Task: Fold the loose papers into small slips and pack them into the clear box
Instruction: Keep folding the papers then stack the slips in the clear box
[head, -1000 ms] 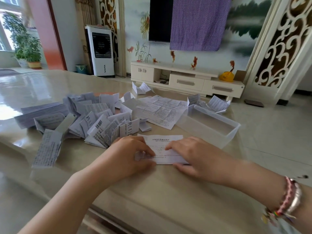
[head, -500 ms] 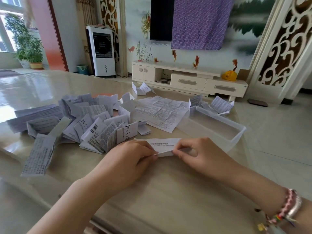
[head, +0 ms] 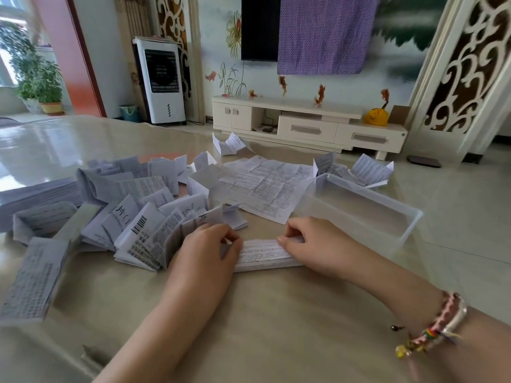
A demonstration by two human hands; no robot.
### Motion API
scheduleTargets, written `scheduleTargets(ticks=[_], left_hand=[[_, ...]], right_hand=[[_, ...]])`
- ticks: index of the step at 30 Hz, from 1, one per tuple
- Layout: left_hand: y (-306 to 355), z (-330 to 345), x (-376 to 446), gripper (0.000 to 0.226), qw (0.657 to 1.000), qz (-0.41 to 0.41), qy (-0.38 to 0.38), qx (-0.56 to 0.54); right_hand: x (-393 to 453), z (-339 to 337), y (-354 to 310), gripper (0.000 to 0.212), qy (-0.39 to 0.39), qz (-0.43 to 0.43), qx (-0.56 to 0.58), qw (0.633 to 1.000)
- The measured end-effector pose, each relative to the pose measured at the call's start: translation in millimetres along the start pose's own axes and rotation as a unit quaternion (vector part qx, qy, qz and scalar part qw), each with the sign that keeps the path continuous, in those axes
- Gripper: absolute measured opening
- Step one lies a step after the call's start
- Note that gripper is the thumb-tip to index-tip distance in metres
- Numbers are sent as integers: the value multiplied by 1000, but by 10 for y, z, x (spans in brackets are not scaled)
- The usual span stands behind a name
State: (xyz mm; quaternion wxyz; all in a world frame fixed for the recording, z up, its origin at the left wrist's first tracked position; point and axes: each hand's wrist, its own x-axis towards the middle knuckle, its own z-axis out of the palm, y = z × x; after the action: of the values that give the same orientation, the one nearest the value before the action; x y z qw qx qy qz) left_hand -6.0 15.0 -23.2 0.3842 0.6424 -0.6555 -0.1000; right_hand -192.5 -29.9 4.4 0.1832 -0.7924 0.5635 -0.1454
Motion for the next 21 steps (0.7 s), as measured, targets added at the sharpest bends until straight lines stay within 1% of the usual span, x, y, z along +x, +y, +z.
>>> scheduleTargets(ticks=[2,5,7,13,21], left_hand=[[-3,-3,0,3,1000,11,-1,11],[12,0,47,9,997,4,-20,74],[56,-5,90,13,993,3,-26,115],[21,16,173,15,994,17,-30,105],[14,29,154,14,989,21,-37,139]], right_hand=[[-17,39,-33,21,11,-8,-24,1000],[2,106,-57,19,42,-31,-73,996],[-1,110,-60,18,57,-37,-86,994],[44,141,-71,14,59,-45,-122,990],[80,167,-66,16,56,-48,-153,986]])
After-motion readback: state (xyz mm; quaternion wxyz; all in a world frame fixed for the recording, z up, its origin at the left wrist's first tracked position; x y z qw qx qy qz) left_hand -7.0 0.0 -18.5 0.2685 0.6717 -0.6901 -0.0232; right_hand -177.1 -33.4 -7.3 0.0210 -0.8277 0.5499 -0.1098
